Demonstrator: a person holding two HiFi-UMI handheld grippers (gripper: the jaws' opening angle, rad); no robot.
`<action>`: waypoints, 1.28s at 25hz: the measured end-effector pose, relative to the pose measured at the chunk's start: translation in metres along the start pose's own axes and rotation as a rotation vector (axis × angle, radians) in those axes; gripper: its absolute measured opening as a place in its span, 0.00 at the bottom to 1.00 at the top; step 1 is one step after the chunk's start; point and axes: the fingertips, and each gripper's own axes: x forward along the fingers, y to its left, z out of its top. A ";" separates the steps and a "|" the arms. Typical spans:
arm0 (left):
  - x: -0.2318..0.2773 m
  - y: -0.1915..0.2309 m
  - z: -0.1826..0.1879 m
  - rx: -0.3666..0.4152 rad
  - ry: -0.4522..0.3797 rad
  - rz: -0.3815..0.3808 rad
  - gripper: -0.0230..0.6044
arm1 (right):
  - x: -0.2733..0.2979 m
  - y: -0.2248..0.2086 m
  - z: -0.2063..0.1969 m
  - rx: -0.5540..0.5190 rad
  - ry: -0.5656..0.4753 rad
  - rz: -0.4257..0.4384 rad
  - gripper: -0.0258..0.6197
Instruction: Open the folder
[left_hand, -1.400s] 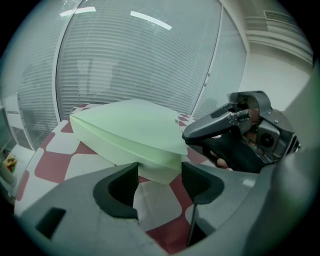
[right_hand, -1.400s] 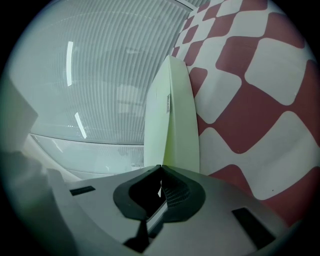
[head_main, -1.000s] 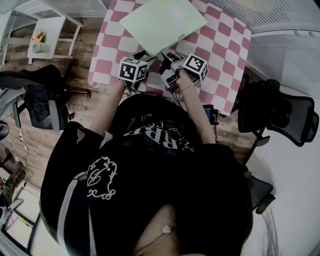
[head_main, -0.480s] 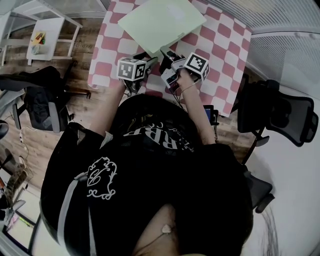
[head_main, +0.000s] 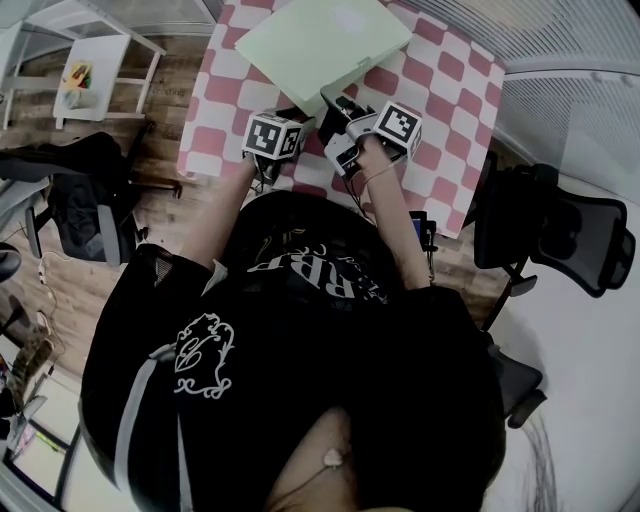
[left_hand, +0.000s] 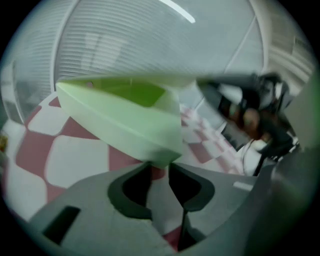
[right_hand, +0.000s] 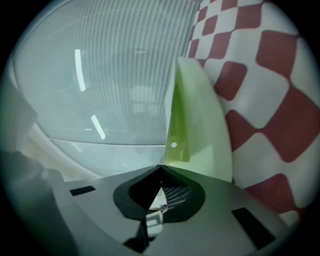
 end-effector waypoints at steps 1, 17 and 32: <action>0.003 0.004 -0.004 0.061 0.020 0.037 0.19 | 0.005 0.011 -0.002 -0.014 0.010 0.041 0.06; -0.122 0.075 0.089 0.229 -0.400 0.351 0.33 | 0.061 0.082 -0.013 -0.154 0.106 0.152 0.06; -0.133 0.069 0.195 0.418 -0.522 0.282 0.17 | 0.059 0.059 0.004 -0.514 0.071 -0.046 0.06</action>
